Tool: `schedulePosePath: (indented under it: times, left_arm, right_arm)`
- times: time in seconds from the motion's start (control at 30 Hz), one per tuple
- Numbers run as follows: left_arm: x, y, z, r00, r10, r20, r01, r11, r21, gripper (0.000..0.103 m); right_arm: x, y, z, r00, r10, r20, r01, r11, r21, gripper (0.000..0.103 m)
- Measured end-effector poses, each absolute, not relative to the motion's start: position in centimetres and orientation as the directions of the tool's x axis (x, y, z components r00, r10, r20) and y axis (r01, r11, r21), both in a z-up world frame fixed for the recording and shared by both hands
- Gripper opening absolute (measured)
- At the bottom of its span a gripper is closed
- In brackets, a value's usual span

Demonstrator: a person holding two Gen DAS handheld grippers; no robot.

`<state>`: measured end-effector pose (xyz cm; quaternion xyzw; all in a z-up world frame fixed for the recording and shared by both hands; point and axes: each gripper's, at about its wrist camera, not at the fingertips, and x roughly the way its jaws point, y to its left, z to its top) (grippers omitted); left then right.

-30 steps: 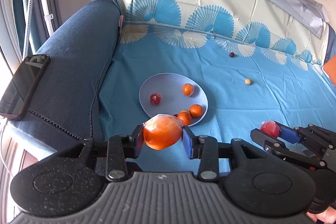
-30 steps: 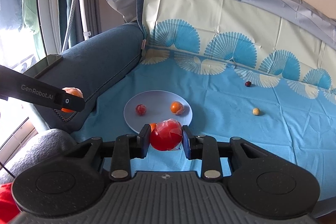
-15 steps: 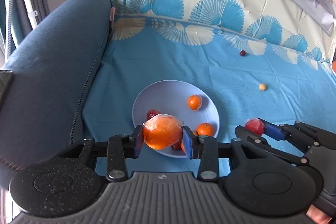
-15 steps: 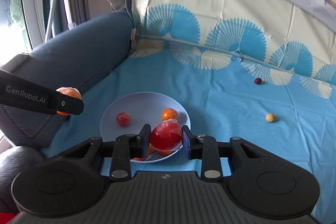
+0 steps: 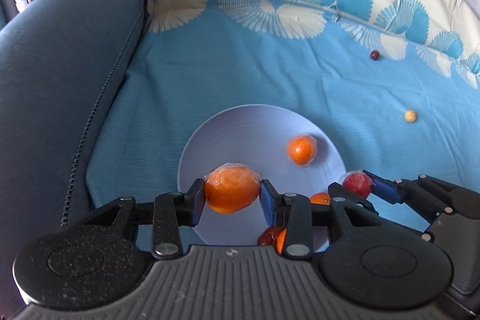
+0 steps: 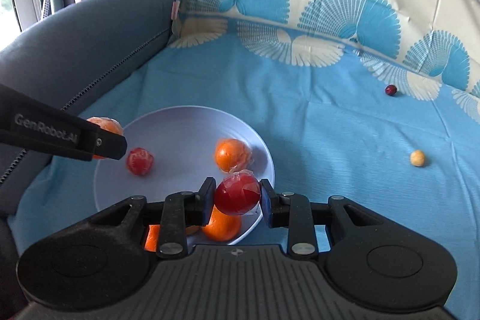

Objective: Organize fruits
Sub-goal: 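Lower both fruits onto the plate and open both tools to release them, then withdraw both open tools from the plate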

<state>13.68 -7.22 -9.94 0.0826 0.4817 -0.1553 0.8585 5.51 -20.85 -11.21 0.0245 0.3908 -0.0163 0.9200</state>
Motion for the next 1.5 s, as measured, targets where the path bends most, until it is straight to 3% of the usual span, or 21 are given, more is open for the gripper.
schedulePosePath:
  times: [0.07,0.1,0.17,0.2,0.23,0.27,0.33,0.53,0.77,1.5]
  left_arm:
    - [14.1,-7.4,-10.5,0.481,-0.180,-0.858,0.353,0.936,0.001,0.044]
    - [14.2,-7.5,-10.6,0.482,-0.176,-0.858,0.354,0.935,0.008,0.050]
    - [14.3,-7.4,-10.3,0.505,-0.172,-0.846,0.354,0.935,0.021,0.079]
    - [14.2,-7.3,-10.1,0.523,-0.171,-0.835,0.349,0.937,0.027,0.101]
    - [14.0,-7.0,-9.7,0.545,-0.167,-0.822,0.338,0.940,0.034,0.103]
    - [13.7,-6.9,-9.3,0.559,-0.160,-0.813,0.329,0.943,0.040,0.103]
    - [13.3,-6.6,-8.8,0.552,-0.139,-0.822,0.330,0.942,0.063,0.103]
    - [9.3,-4.3,-7.2,0.524,-0.102,-0.846,0.290,0.955,0.064,0.103]
    - [3.9,-2.3,-5.1,0.471,-0.078,-0.879,0.250,0.967,0.048,0.103]
    - [-7.2,0.2,0.5,0.602,-0.091,-0.793,0.245,0.966,0.076,0.103]
  right_arm:
    - [6.1,-20.9,-11.8,0.688,-0.011,-0.725,0.048,0.998,0.031,0.033]
    - [6.4,-20.8,-12.1,0.682,-0.007,-0.731,0.042,0.999,0.029,0.033]
    - [7.0,-20.8,-12.4,0.666,0.005,-0.746,0.030,0.999,0.034,0.037]
    - [7.2,-20.9,-12.4,0.663,0.005,-0.749,0.034,0.999,0.037,0.043]
    - [7.3,-21.0,-12.3,0.658,0.007,-0.753,0.036,0.999,0.040,0.058]
    - [7.2,-21.0,-12.1,0.656,0.003,-0.754,0.040,0.998,0.039,0.071]
    - [6.3,-21.0,-11.5,0.666,-0.023,-0.746,0.063,0.998,0.026,0.084]
    - [1.4,-20.9,-9.1,0.642,-0.035,-0.766,0.092,0.995,0.031,0.097]
    - [-5.0,-19.5,-4.7,0.667,-0.012,-0.745,0.109,0.991,0.082,0.100]
    - [-17.2,-15.0,2.3,0.795,-0.075,-0.602,0.088,0.996,-0.008,0.102]
